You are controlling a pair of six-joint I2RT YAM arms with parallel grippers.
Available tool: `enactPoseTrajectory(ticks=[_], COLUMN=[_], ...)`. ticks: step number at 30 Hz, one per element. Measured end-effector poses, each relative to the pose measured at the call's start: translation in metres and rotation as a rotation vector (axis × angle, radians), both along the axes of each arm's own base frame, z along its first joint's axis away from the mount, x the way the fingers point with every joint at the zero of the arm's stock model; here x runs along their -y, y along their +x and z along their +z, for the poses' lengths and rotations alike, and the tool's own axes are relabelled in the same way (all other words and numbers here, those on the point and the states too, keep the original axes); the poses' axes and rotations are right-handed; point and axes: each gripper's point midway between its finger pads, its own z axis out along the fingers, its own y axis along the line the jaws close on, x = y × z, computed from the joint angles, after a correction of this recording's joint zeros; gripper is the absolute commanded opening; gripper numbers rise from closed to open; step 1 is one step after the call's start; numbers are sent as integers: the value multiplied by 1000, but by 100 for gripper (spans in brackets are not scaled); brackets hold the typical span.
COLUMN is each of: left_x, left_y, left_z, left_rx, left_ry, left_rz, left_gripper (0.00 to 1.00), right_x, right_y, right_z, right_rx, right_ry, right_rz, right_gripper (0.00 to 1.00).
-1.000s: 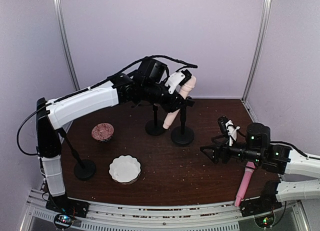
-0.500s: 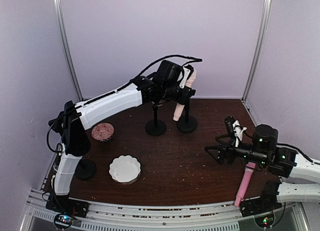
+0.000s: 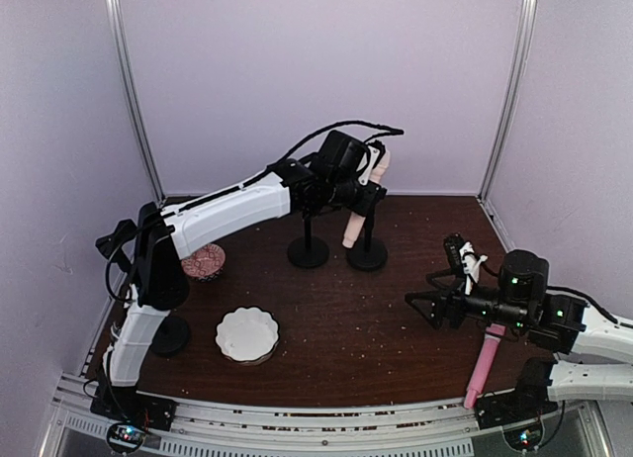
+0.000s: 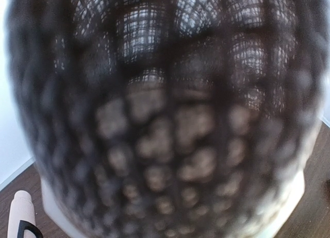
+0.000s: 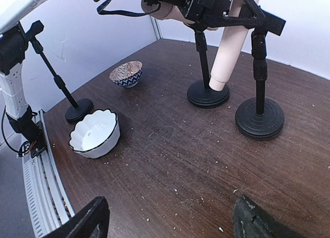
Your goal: Attach the microphones to the stand
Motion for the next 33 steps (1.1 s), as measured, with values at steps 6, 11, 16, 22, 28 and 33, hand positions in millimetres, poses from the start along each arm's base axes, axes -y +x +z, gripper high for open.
enactPoseTrajectory(ticks=[6, 11, 16, 22, 28, 33], left_x=[1, 2, 6, 6, -26, -89], left_y=[0, 0, 3, 2, -24, -71], left_z=[-2, 5, 25, 33, 84, 165], left_rx=[-3, 13, 62, 94, 134, 194], left_ry=[2, -7, -47, -37, -39, -79], left_rz=[-6, -11, -18, -40, -66, -81], left_gripper=[46, 57, 67, 69, 69, 69], right_x=[0, 0, 0, -1, 0, 1], right_y=[0, 0, 0, 0, 1, 4], right_z=[0, 0, -1, -2, -2, -2], right_rx=[-1, -1, -7, -14, -20, -19], right_ry=[0, 0, 0, 1, 5, 11], right_rz=[0, 0, -1, -3, -10, -29], right_gripper=[83, 83, 83, 83, 84, 83])
